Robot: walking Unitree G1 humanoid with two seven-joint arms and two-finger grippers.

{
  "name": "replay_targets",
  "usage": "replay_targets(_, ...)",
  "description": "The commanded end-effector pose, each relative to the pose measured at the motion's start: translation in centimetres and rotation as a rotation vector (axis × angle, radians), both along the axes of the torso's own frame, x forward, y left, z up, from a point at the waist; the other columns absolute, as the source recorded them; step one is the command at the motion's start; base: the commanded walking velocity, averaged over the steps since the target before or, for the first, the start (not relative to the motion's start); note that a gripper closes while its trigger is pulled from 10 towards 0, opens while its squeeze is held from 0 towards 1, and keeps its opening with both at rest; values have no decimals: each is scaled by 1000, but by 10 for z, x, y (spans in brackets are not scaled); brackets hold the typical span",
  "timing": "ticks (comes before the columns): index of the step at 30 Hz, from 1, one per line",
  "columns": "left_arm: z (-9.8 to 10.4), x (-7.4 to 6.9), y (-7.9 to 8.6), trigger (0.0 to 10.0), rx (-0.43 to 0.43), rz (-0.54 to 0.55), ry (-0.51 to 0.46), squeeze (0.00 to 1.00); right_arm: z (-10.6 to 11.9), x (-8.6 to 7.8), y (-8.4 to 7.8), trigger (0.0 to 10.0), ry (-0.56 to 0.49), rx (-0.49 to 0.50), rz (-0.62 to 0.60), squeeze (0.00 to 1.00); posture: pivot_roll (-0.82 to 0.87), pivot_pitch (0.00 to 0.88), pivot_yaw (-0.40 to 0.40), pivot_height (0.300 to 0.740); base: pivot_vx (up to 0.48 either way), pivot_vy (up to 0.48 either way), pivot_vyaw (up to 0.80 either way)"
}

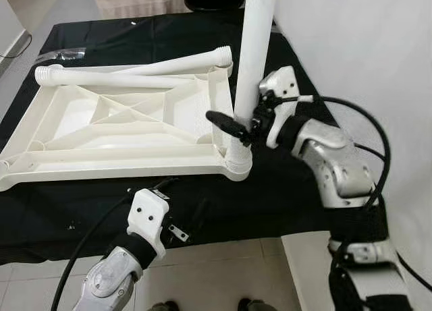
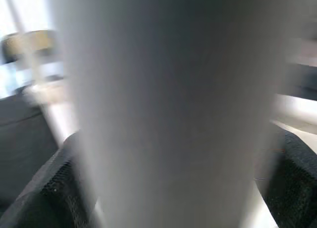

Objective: Building children table

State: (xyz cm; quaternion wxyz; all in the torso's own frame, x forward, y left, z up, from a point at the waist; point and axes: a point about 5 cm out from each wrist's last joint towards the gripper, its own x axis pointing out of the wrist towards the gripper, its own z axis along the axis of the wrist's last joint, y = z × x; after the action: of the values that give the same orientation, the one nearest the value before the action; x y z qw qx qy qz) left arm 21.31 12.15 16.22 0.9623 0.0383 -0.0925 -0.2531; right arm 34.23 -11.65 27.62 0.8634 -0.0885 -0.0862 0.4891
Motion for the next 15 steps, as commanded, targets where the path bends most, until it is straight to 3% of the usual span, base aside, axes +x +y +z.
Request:
replay_targets(1,-4,-5,-1,10000,11,3,24,0,0,-6,3,10000,9,-27,166,0,18,243,-26,740,0,0,0)
replay_targets(3,-4,-5,-1,10000,11,3,26,0,0,-8,2,10000,11,-41,205,0,20,245,-26,740,0,0,0)
replay_targets(4,-4,-6,-1,10000,10,3,27,0,1,-9,1,7529,15,-46,233,0,20,245,-26,740,0,0,0)
replay_targets(5,-4,-6,-1,10000,10,2,29,0,1,-8,0,2275,21,-50,268,0,20,246,-24,740,0,0,0)
replay_targets(6,-4,-6,-1,10000,10,2,29,0,1,-8,0,2275,21,-50,268,0,20,246,-24,740,0,0,0)
replay_targets(7,-4,-7,-1,10000,10,1,30,0,2,-8,-2,0,30,-55,299,0,23,248,-22,740,0,0,0)
replay_targets(15,-4,-10,-1,10000,11,-3,39,0,3,-3,-9,0,32,-87,412,0,27,254,-17,740,0,0,0)
